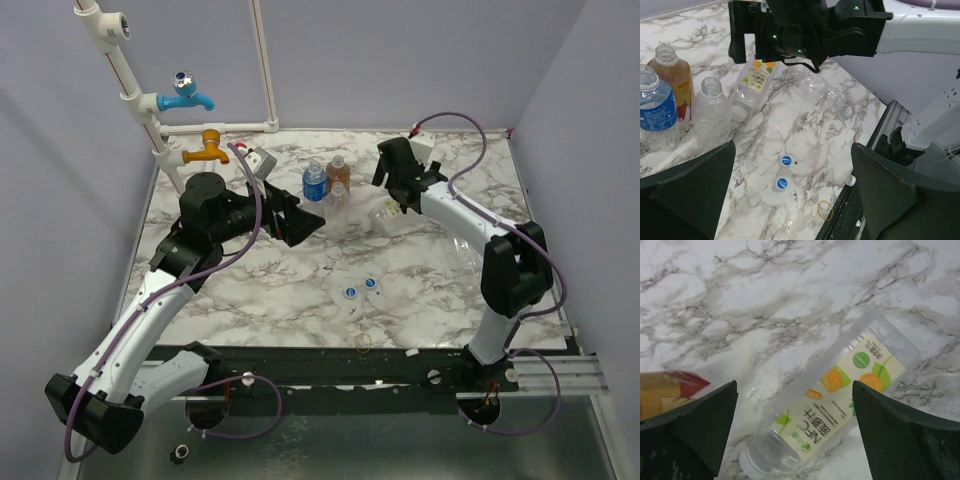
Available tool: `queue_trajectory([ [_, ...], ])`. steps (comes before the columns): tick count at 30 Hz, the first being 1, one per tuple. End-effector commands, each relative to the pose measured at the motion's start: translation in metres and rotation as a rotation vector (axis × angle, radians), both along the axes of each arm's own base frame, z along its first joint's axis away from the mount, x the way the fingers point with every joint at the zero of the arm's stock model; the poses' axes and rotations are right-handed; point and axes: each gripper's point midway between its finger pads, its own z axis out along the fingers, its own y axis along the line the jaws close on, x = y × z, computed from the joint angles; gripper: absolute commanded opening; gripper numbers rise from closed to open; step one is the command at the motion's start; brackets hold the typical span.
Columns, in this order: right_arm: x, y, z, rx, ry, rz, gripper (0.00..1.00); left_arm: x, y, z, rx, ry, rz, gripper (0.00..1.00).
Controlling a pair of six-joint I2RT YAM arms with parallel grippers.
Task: Unscrew the bottle caps
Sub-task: Pick up the plastic bottle at the center of the board.
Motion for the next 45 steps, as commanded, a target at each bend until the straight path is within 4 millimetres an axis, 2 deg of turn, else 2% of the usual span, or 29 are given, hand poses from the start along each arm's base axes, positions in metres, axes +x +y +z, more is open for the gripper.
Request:
queue_trajectory([
  [1, 0.017, 0.001, -0.006, -0.062, 0.015, -0.122, 0.99, -0.004, 0.001, 0.007, -0.021, -0.021, -0.008, 0.99],
  [3, 0.027, 0.007, -0.008, -0.080, 0.016, -0.107, 0.97, -0.005, 0.002, 0.008, -0.021, -0.024, -0.006, 0.99],
  [6, 0.029, 0.009, -0.024, -0.130, 0.054, -0.108, 0.96, -0.004, 0.003, 0.010, -0.022, -0.029, -0.002, 0.99],
  [10, 0.017, 0.003, -0.041, -0.205, 0.099, -0.110, 0.96, -0.005, 0.003, 0.008, -0.023, -0.025, -0.001, 0.99],
  [14, -0.002, -0.003, -0.050, -0.274, 0.126, -0.096, 0.97, -0.004, 0.002, 0.007, -0.023, -0.019, -0.003, 0.99],
  [20, -0.024, -0.004, -0.048, -0.326, 0.142, -0.041, 0.97, -0.004, 0.002, 0.008, -0.024, -0.024, -0.004, 0.99],
  [26, -0.035, 0.009, -0.042, -0.357, 0.116, 0.094, 0.98, -0.003, 0.001, 0.008, -0.025, -0.021, -0.008, 0.99],
  [32, -0.046, 0.012, -0.036, -0.320, 0.077, 0.173, 1.00, -0.004, 0.002, 0.007, -0.027, -0.019, -0.006, 0.99],
  [38, -0.044, 0.022, -0.027, -0.239, 0.027, 0.248, 1.00, -0.006, 0.002, 0.009, -0.033, -0.024, -0.010, 0.99],
  [45, -0.032, 0.004, -0.037, -0.183, 0.033, 0.319, 1.00, -0.008, 0.003, 0.008, -0.034, -0.028, -0.012, 0.99],
])
